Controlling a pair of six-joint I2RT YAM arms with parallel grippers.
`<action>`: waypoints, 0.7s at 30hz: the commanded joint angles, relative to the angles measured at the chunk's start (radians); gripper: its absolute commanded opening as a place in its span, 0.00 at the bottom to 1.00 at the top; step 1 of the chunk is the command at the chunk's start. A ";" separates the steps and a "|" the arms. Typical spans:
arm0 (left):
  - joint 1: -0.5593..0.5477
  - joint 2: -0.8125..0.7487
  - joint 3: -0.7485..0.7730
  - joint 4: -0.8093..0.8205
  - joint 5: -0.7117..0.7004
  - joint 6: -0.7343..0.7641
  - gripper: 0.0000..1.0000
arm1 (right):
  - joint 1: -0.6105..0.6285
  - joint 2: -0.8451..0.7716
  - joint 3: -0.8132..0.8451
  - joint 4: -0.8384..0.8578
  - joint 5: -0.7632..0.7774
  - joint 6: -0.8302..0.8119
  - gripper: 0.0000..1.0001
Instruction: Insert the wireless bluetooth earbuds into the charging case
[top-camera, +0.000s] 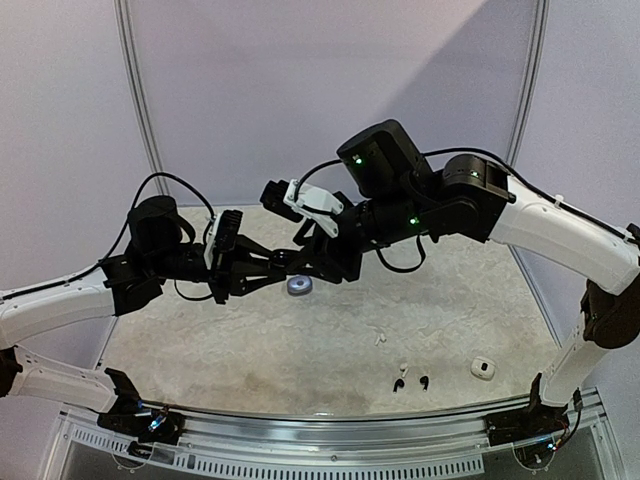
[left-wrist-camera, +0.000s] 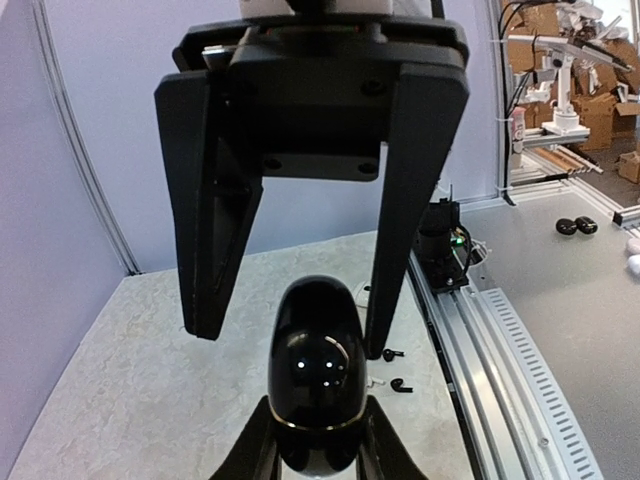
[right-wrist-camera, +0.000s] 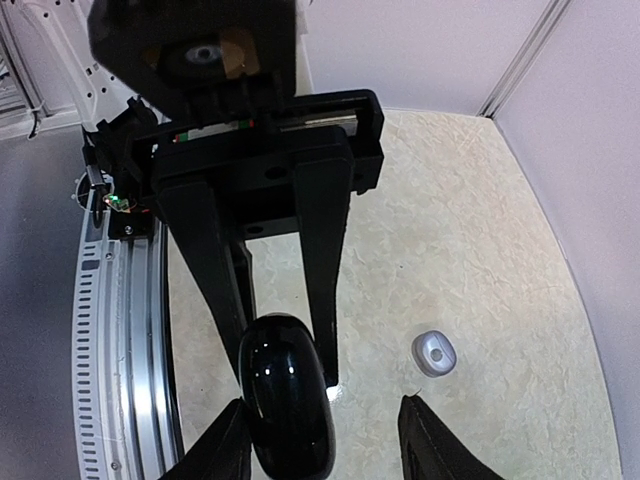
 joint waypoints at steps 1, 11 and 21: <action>-0.008 -0.021 -0.020 -0.005 0.040 0.070 0.00 | -0.001 -0.031 -0.002 0.061 0.124 0.014 0.51; -0.014 -0.027 -0.033 -0.057 0.029 0.151 0.00 | -0.016 -0.046 -0.006 0.088 0.106 0.043 0.51; -0.016 -0.039 -0.047 -0.034 0.025 0.142 0.00 | -0.023 -0.034 -0.007 0.080 0.096 0.058 0.51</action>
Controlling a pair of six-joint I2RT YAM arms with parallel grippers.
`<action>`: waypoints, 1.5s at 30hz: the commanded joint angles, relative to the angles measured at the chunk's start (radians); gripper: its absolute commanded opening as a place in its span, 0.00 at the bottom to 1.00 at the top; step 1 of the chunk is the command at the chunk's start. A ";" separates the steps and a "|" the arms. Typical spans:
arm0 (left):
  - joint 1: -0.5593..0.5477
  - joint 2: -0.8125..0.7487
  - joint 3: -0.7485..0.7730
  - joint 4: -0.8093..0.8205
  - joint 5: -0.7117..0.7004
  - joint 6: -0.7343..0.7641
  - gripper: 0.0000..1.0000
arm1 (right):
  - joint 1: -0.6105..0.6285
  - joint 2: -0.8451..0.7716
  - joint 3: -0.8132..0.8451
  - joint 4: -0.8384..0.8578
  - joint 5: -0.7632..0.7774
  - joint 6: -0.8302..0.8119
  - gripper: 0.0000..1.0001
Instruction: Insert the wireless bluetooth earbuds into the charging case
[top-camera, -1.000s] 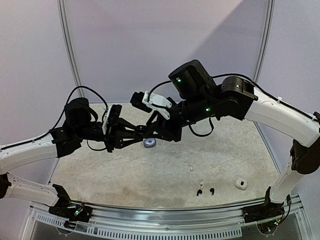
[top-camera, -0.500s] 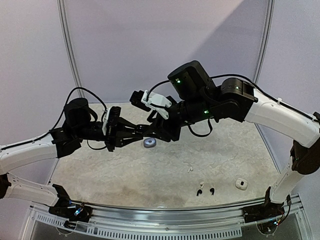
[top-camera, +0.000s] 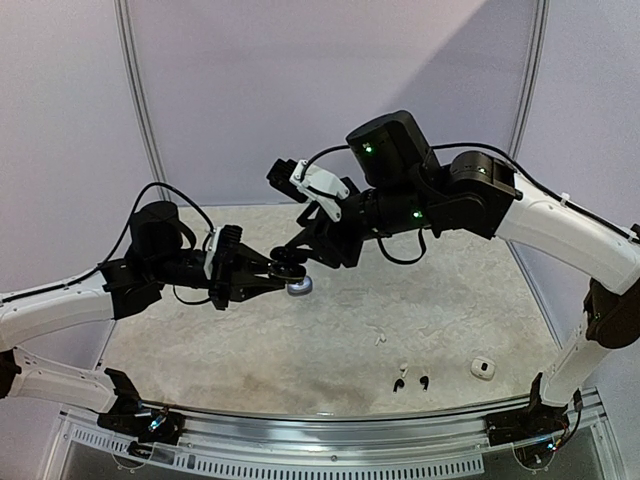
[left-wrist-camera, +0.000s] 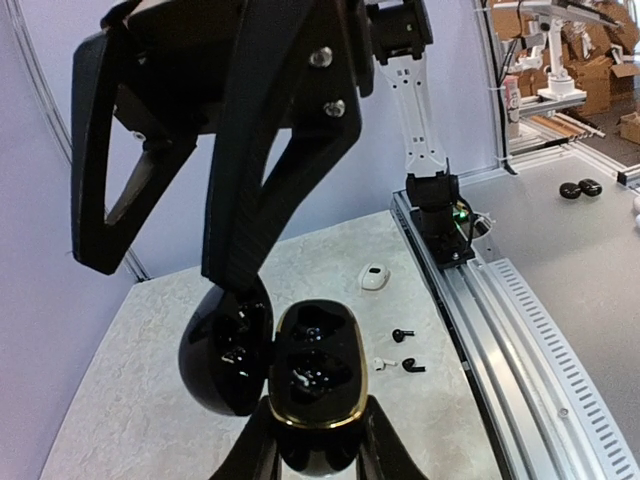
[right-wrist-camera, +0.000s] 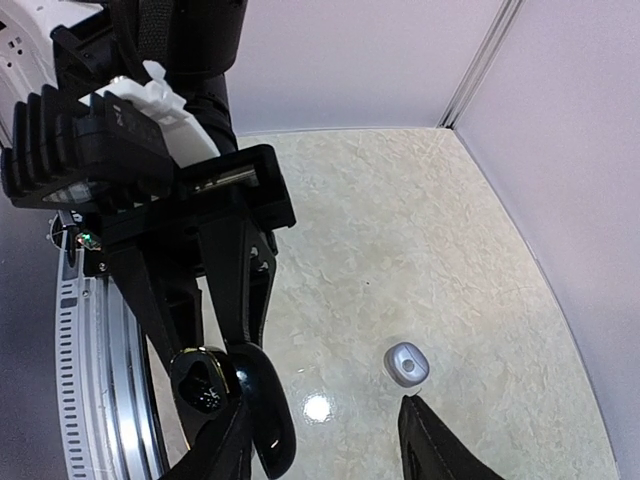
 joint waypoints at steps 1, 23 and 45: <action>-0.010 -0.026 -0.025 0.013 0.028 -0.007 0.00 | -0.009 -0.010 -0.003 0.012 0.032 0.021 0.51; -0.019 0.054 -0.164 0.426 -0.169 -0.471 0.00 | -0.130 -0.049 0.006 0.048 0.167 0.311 0.57; -0.053 -0.011 -0.251 0.443 -0.231 -0.388 0.00 | -0.242 -0.106 -0.775 -0.258 0.013 1.195 0.52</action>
